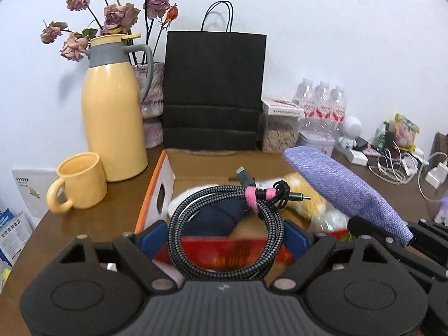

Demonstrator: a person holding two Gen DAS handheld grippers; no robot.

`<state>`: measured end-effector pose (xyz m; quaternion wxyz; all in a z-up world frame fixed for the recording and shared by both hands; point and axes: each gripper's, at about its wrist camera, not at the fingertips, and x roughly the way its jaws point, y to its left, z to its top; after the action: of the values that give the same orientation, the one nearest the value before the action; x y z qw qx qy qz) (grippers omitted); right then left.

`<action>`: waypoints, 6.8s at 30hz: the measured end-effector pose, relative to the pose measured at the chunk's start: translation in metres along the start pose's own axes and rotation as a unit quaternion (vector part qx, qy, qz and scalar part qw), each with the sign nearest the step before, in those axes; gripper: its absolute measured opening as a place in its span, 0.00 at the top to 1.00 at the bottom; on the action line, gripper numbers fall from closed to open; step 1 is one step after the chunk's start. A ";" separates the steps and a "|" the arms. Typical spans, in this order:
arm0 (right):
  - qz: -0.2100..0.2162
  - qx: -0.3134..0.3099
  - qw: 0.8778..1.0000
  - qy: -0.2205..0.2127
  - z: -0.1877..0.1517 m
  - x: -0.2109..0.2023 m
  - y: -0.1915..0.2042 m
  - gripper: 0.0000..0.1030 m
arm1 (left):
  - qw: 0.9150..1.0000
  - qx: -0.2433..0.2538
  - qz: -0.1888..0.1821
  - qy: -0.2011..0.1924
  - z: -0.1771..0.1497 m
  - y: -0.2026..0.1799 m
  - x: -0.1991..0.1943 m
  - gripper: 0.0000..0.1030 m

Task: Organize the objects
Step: 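Carry the cable and purple pouch into the box and open both tools, then move both tools back over the white lids on the table, then grasp a white round lid with the left tool while the right tool grasps another, then carry both white lids into the box and open both tools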

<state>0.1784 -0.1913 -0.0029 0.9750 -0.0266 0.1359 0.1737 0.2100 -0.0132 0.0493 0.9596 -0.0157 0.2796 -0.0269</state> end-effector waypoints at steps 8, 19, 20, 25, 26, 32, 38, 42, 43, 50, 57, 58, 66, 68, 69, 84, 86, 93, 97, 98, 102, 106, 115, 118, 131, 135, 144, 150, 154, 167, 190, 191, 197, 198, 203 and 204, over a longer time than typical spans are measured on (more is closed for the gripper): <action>0.000 -0.005 1.000 0.006 0.019 0.060 -0.004 0.87 | 1.000 -0.005 0.017 -0.012 0.028 0.005 0.056 0.15; -0.002 -0.001 1.000 0.021 0.018 0.119 -0.018 0.87 | 0.999 -0.005 0.043 -0.013 0.044 0.019 0.109 0.15; -0.004 -0.001 1.000 0.024 0.017 0.122 -0.019 0.87 | 0.999 -0.002 0.044 -0.011 0.044 0.019 0.112 0.15; -0.004 -0.002 0.999 0.037 0.014 0.131 -0.022 0.87 | 0.999 0.006 0.044 -0.008 0.042 0.019 0.118 0.15; -0.004 -0.002 0.999 0.040 0.013 0.132 -0.022 0.86 | 0.999 0.009 0.043 -0.005 0.042 0.018 0.119 0.14; -0.024 -0.007 0.997 0.067 0.006 0.140 -0.023 0.15 | 0.998 0.007 0.052 0.016 0.039 0.017 0.129 0.00; -0.033 -0.010 0.997 0.071 0.005 0.141 -0.023 0.00 | 0.998 -0.008 0.053 0.019 0.039 0.021 0.129 0.00; -0.032 -0.007 0.997 0.069 0.005 0.140 -0.024 0.00 | 0.999 -0.005 0.050 0.019 0.039 0.019 0.128 0.00; -0.032 -0.007 0.997 0.069 0.006 0.139 -0.024 0.00 | 0.999 -0.004 0.049 0.019 0.039 0.018 0.128 0.00; -0.030 -0.005 0.998 0.062 0.009 0.131 -0.024 0.00 | 0.999 -0.010 0.039 0.005 0.039 0.019 0.112 0.00; -0.029 -0.008 0.998 0.050 0.013 0.109 -0.017 0.00 | 0.999 -0.011 0.024 -0.018 0.029 0.021 0.081 0.00; -0.029 -0.009 0.998 0.049 0.012 0.105 -0.016 0.00 | 0.999 -0.011 0.024 -0.018 0.026 0.022 0.076 0.00; -0.027 -0.015 0.998 0.055 0.000 0.061 -0.009 0.00 | 1.000 -0.006 0.020 -0.013 -0.007 0.029 0.034 0.00; -0.027 -0.015 0.998 0.062 -0.005 0.050 -0.008 0.00 | 1.000 0.000 0.023 -0.013 -0.018 0.030 0.023 0.00; -0.027 -0.015 0.997 0.065 -0.008 0.045 -0.007 0.00 | 1.000 0.002 0.024 -0.012 -0.023 0.030 0.019 0.00; -0.028 -0.023 0.990 0.140 -0.059 -0.003 -0.005 0.00 | 0.998 0.025 0.018 0.047 -0.092 0.034 -0.011 0.00; -0.029 -0.025 0.988 0.150 -0.064 -0.004 -0.005 0.00 | 0.998 0.030 0.015 0.059 -0.099 0.034 -0.010 0.00; -0.035 -0.009 0.984 0.176 -0.077 -0.002 -0.010 0.00 | 0.996 0.045 0.010 0.081 -0.111 0.028 -0.004 0.00; -0.039 -0.003 0.981 0.189 -0.079 0.001 -0.011 0.00 | 0.995 0.059 0.016 0.079 -0.113 0.021 -0.001 0.00; -0.041 -0.001 0.980 0.193 -0.079 0.002 -0.012 0.00 | 0.995 0.062 0.017 0.079 -0.113 0.019 -0.001 0.00; -0.038 0.015 0.978 0.206 -0.081 0.006 -0.017 0.00 | 0.995 0.064 0.004 0.077 -0.115 0.012 -0.005 0.01; -0.036 0.026 0.977 0.209 -0.082 0.006 -0.021 0.00 | 0.994 0.061 -0.006 0.092 -0.119 0.009 -0.001 0.10; -0.036 0.026 0.977 0.209 -0.082 0.006 -0.021 0.00 | 0.995 0.036 0.000 0.088 -0.119 0.015 0.004 0.50; -0.036 0.026 0.977 0.209 -0.081 0.006 -0.021 0.00 | 0.996 0.034 -0.004 0.083 -0.119 0.015 0.003 0.63; 0.022 0.003 0.988 0.154 -0.076 -0.013 -0.002 0.72 | 0.997 0.034 -0.002 0.074 -0.117 0.017 -0.003 0.63; 0.026 0.002 0.990 0.138 -0.068 -0.017 0.001 0.72 | 0.998 0.037 -0.002 0.057 -0.110 0.016 -0.010 0.63; 0.030 -0.009 0.994 0.107 -0.045 -0.015 0.006 0.72 | 0.999 0.042 -0.004 0.032 -0.089 0.011 -0.016 0.63; 0.032 -0.014 0.996 0.087 -0.028 -0.006 0.009 0.72 | 0.999 0.047 -0.003 0.013 -0.068 0.007 -0.014 0.63; 0.035 -0.016 0.996 0.075 -0.015 0.002 0.010 0.72 | 0.999 0.048 -0.004 0.000 -0.054 0.005 -0.010 0.63; 0.036 -0.021 0.998 0.052 0.015 0.041 0.004 0.72 | 0.999 0.049 -0.001 -0.021 -0.013 0.001 0.023 0.63; 0.027 -0.016 0.998 0.063 0.032 0.134 -0.016 0.71 | 0.999 0.027 0.028 -0.015 0.038 0.014 0.112 0.63; 0.026 -0.016 0.998 0.063 0.033 0.138 -0.018 0.71 | 0.999 0.027 0.029 -0.013 0.039 0.015 0.116 0.63; 0.027 -0.017 0.997 0.070 0.032 0.154 -0.022 0.71 | 0.999 0.027 0.036 -0.008 0.043 0.019 0.132 0.63; 0.027 -0.018 0.997 0.071 0.032 0.155 -0.023 0.71 | 0.999 0.028 0.037 -0.007 0.043 0.020 0.133 0.63; 0.028 -0.019 0.996 0.077 0.030 0.161 -0.023 0.71 | 0.999 0.030 0.039 -0.007 0.044 0.020 0.136 0.63; 0.028 -0.019 0.996 0.078 0.030 0.162 -0.023 0.71 | 0.999 0.031 0.040 -0.007 0.043 0.020 0.136 0.63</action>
<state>0.3403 -0.1566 -0.0182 0.9555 -0.0553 0.2092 0.2006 0.3489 -0.0004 0.0120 0.9619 0.0247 0.2724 0.0035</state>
